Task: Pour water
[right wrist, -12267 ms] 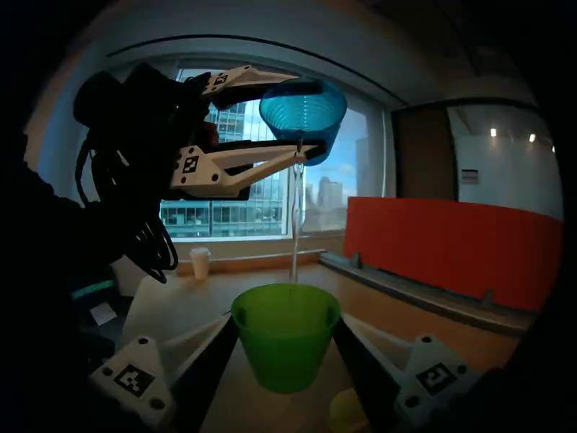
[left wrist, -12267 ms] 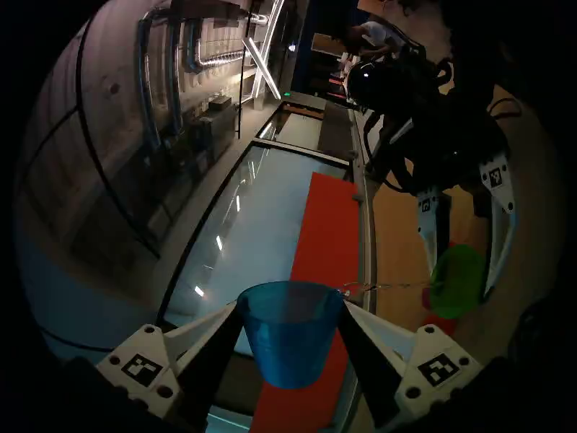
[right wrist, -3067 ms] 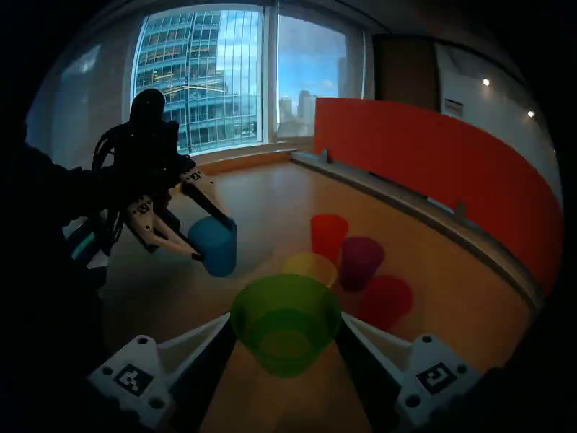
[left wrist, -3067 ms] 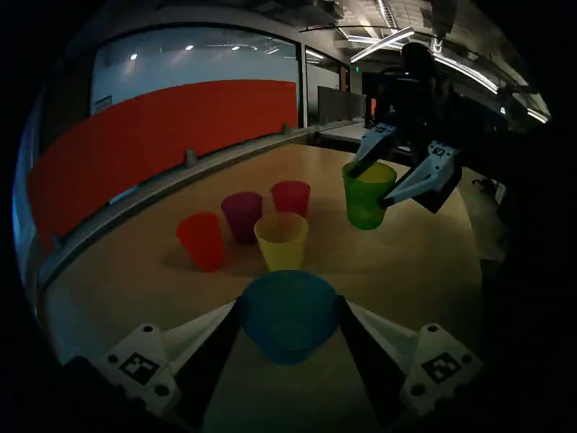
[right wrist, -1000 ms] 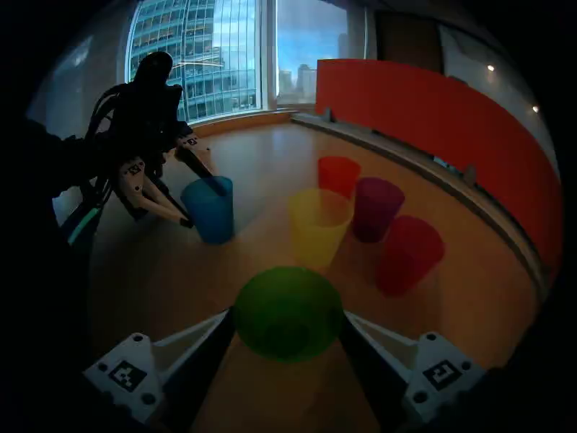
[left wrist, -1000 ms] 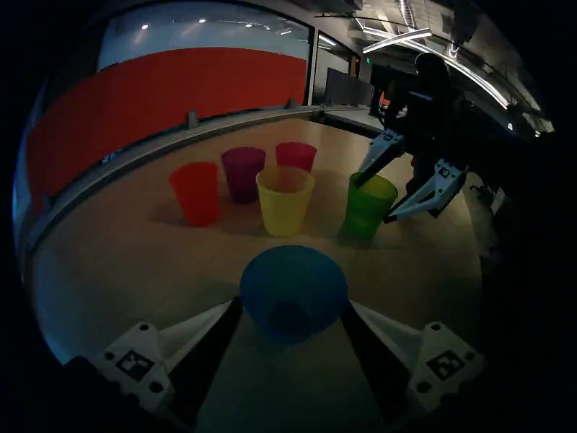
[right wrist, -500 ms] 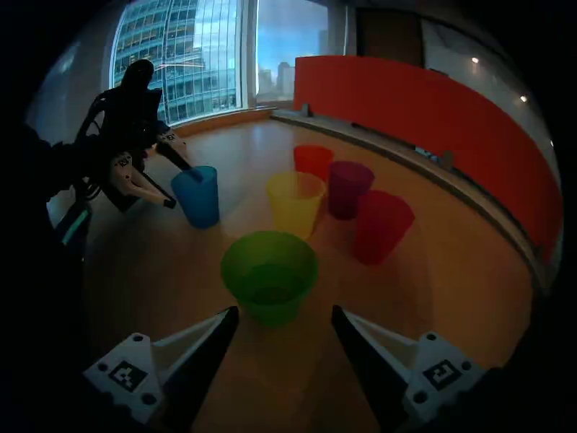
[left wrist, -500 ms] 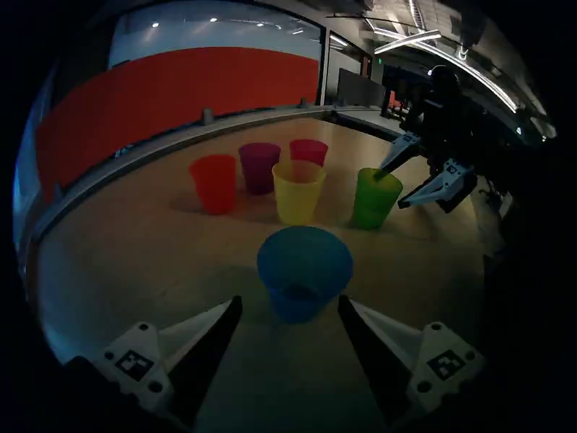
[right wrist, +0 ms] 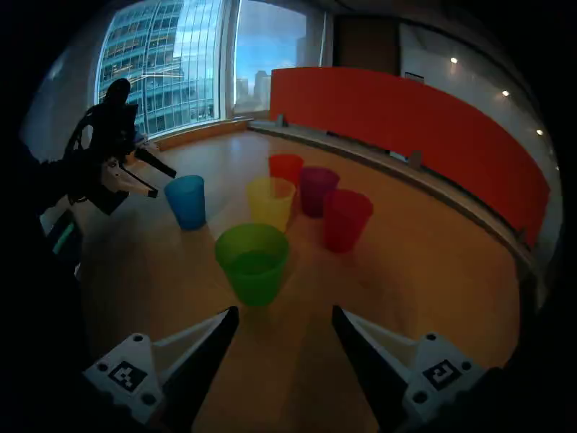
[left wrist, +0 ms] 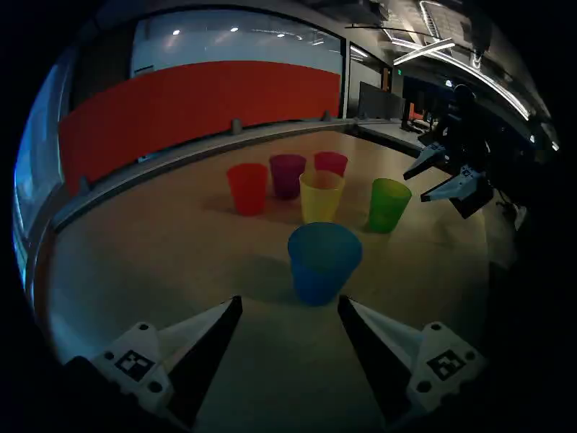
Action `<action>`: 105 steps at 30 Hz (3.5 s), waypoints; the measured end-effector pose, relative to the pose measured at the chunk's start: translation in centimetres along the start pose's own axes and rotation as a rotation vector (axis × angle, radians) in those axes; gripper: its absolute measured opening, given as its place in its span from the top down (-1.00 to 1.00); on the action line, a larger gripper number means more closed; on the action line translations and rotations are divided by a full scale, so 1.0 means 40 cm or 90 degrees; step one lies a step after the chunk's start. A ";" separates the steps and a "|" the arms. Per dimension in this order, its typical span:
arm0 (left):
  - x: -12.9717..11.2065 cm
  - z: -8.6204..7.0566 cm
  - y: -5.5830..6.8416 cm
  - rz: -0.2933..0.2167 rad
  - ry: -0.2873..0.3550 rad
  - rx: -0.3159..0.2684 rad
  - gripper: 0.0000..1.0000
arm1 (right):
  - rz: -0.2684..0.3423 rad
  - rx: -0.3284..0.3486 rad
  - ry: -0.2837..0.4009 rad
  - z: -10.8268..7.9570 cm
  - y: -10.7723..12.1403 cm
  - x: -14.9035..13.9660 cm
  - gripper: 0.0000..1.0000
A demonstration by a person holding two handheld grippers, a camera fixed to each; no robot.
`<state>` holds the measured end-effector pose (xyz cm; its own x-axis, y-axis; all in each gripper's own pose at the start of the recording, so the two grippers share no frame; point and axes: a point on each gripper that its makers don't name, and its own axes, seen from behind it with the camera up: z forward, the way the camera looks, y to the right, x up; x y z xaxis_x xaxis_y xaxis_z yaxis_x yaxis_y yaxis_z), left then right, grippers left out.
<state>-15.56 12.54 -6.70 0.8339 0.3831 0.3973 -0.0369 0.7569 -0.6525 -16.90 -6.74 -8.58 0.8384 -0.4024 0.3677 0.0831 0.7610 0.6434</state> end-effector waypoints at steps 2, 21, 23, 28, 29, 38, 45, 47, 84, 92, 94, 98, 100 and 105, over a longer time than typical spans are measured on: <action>0.000 -0.005 -0.004 0.000 0.005 0.011 -0.98 | 0.006 -0.012 0.008 -0.007 0.009 0.004 -1.00; 0.081 -0.110 -0.139 -0.081 0.149 0.171 -0.97 | 0.078 -0.162 0.145 -0.074 0.111 0.151 -1.00; 0.096 -0.126 -0.158 -0.093 0.169 0.190 -0.97 | 0.083 -0.185 0.154 -0.073 0.128 0.158 -1.00; 0.131 -0.157 -0.196 -0.110 0.215 0.231 -0.98 | 0.105 -0.241 0.189 -0.078 0.159 0.189 -1.00; 0.136 -0.160 -0.201 -0.111 0.221 0.237 -0.98 | 0.111 -0.251 0.197 -0.079 0.165 0.196 -1.00; 0.172 -0.185 -0.233 -0.125 0.275 0.302 -0.97 | 0.149 -0.344 0.257 -0.093 0.219 0.244 -1.00; 0.216 -0.213 -0.245 -0.118 0.325 0.344 -0.97 | 0.164 -0.386 0.294 -0.101 0.232 0.272 -0.99; 0.222 -0.218 -0.245 -0.108 0.329 0.354 -0.97 | 0.168 -0.400 0.309 -0.107 0.236 0.279 -0.99; 0.203 -0.171 -0.285 -0.081 0.380 0.455 -0.98 | 0.173 -0.480 0.366 -0.171 0.231 0.336 -0.99; 0.172 -0.176 -0.298 -0.093 0.380 0.456 -0.98 | 0.169 -0.484 0.359 -0.162 0.228 0.333 -1.00; 0.167 -0.178 -0.298 -0.094 0.381 0.456 -0.98 | 0.168 -0.485 0.357 -0.159 0.228 0.330 -1.00; 0.156 -0.178 -0.299 -0.095 0.380 0.456 -0.97 | 0.169 -0.488 0.357 -0.157 0.233 0.326 -1.00; 0.153 -0.179 -0.298 -0.096 0.381 0.456 -0.97 | 0.172 -0.490 0.358 -0.159 0.238 0.323 -0.99; 0.148 -0.181 -0.298 -0.094 0.382 0.455 -0.98 | 0.177 -0.491 0.359 -0.163 0.243 0.318 -0.99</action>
<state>-6.19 1.94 -1.26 0.9939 0.0713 -0.0841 -0.0709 0.9975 0.0078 -1.91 -1.16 -2.03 0.9980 -0.0108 -0.0620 0.0043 0.9946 -0.1037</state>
